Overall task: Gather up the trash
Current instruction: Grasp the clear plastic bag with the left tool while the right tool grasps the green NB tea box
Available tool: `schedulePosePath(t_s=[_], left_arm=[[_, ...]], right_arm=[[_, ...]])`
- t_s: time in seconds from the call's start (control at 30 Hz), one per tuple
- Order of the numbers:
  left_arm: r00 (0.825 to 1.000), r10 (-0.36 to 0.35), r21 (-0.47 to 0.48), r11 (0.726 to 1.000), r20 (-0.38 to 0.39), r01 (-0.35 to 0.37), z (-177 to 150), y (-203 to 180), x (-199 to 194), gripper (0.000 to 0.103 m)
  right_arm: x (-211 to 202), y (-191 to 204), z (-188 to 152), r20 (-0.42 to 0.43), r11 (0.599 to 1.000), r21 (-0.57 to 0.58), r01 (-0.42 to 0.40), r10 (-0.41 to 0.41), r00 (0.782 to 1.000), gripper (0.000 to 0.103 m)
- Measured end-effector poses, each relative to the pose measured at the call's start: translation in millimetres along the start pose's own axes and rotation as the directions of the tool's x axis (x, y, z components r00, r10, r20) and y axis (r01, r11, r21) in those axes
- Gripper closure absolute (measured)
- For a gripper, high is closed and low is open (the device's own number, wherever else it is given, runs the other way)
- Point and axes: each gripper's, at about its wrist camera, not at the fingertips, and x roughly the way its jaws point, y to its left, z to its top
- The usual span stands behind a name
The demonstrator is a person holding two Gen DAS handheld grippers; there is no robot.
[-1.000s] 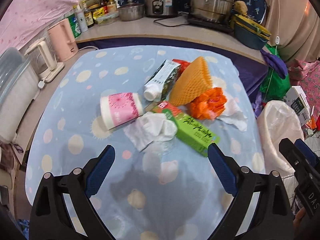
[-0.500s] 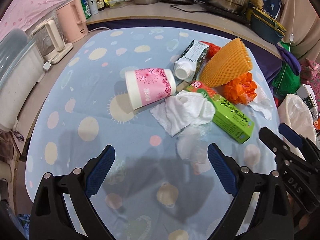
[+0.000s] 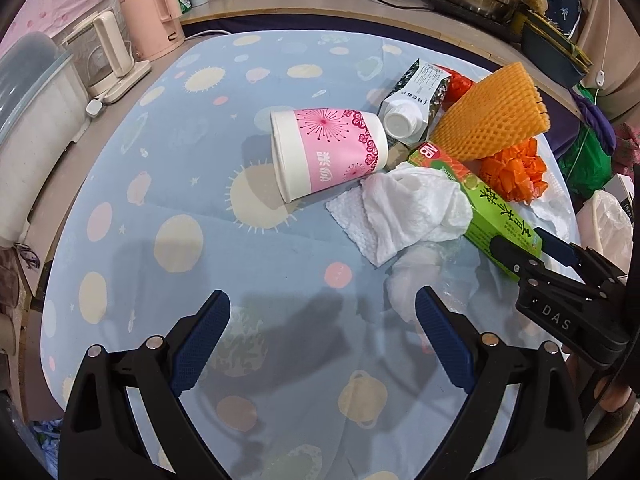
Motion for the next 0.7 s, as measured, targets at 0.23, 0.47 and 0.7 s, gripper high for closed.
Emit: schedulePosePath(t_s=[0.23,0.47,0.7], left_arm=[[1.000,-0.023,0.002,1.000,-0.016,0.023,2.5,-2.8,12.0,0.013],[0.995,-0.090,0.002,0.996,-0.051,0.090,-5.4,-13.3,19.9,0.014],[0.983,-0.169,0.002,0.985,-0.073,0.170,-12.9,-28.0,18.1,0.014]], right_arm=[[2.7,7.2,-4.0,-0.009,1.000,-0.028,-0.009,0.009,1.000,0.047],[-20.9,5.1,-26.3,0.007,1.000,-0.004,0.020,-0.020,1.000,0.052],[-58.4,-14.3,-61.7,0.013,0.995,0.071,0.068,-0.069,0.998,0.054]])
